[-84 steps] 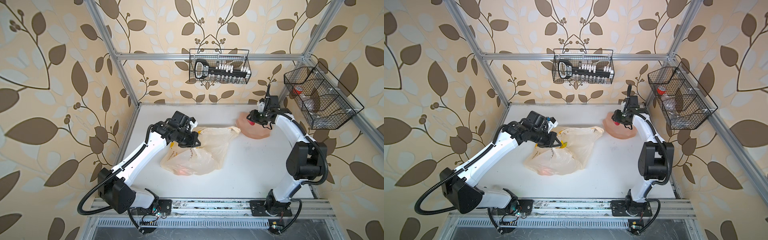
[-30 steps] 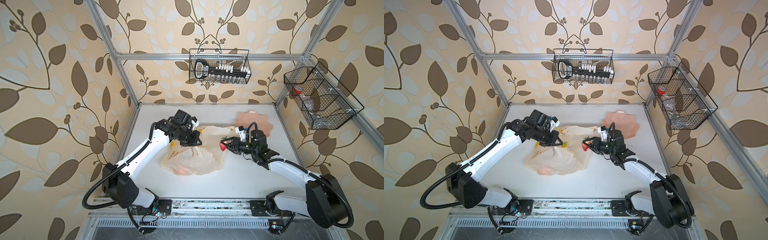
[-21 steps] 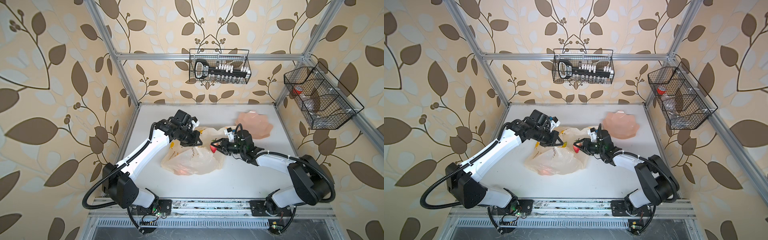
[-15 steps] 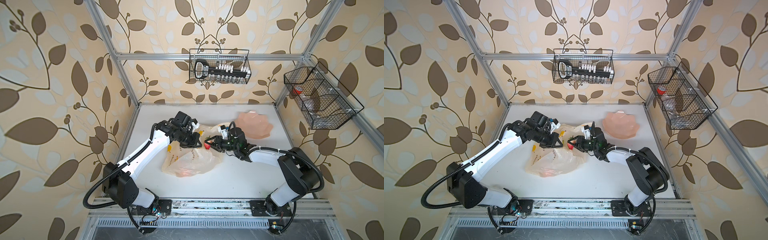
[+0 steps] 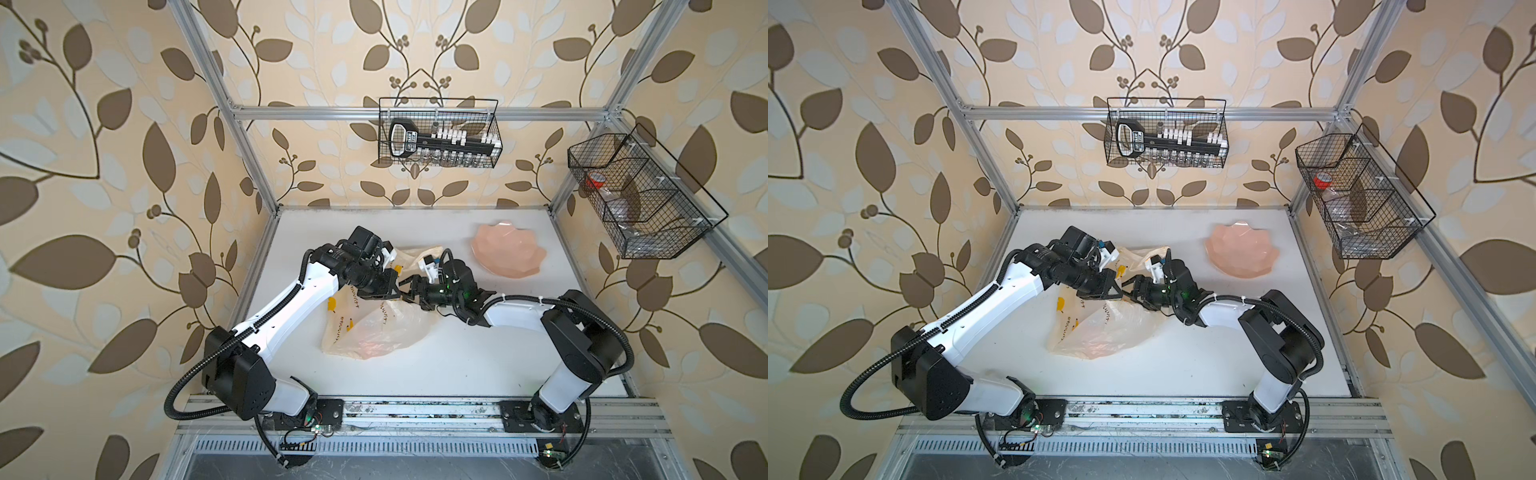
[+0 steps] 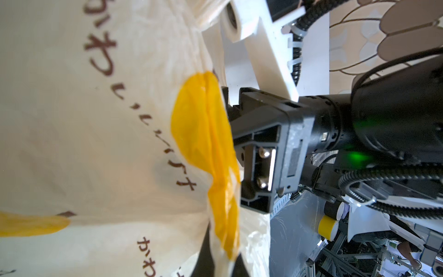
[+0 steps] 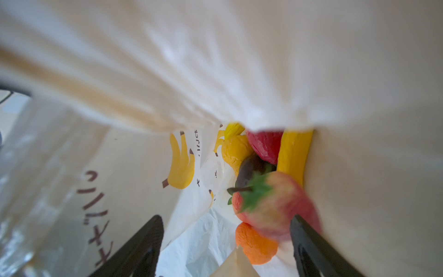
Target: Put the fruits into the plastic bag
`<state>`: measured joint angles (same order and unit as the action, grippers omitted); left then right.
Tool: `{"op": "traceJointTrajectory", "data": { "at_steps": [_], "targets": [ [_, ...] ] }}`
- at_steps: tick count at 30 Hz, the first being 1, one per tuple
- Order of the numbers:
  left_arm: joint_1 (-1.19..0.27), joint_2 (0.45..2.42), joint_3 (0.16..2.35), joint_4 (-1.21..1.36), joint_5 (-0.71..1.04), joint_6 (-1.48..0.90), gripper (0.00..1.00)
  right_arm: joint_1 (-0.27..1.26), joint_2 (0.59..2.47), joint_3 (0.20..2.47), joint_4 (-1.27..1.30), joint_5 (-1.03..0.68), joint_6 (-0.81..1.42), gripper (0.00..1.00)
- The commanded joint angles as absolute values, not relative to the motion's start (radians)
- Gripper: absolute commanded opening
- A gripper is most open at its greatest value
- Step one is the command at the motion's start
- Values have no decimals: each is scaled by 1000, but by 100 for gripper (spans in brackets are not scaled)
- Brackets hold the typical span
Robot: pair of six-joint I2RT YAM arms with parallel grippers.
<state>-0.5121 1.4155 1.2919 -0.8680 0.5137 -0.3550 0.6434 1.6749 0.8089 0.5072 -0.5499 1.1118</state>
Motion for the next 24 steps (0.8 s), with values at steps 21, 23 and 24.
{"op": "traceJointTrajectory", "data": {
  "at_steps": [21,23,24],
  "targets": [
    [-521,1356,1287,-890,554,-248,0,386,1086,808,-365,-296,579,95],
    [-525,1344,1292,-884,573,-242,0,362,1107,865,-460,-257,422,96],
    [-526,1342,1296,-884,577,-241,0,361,1122,891,-491,-234,354,97]
  ]
}}
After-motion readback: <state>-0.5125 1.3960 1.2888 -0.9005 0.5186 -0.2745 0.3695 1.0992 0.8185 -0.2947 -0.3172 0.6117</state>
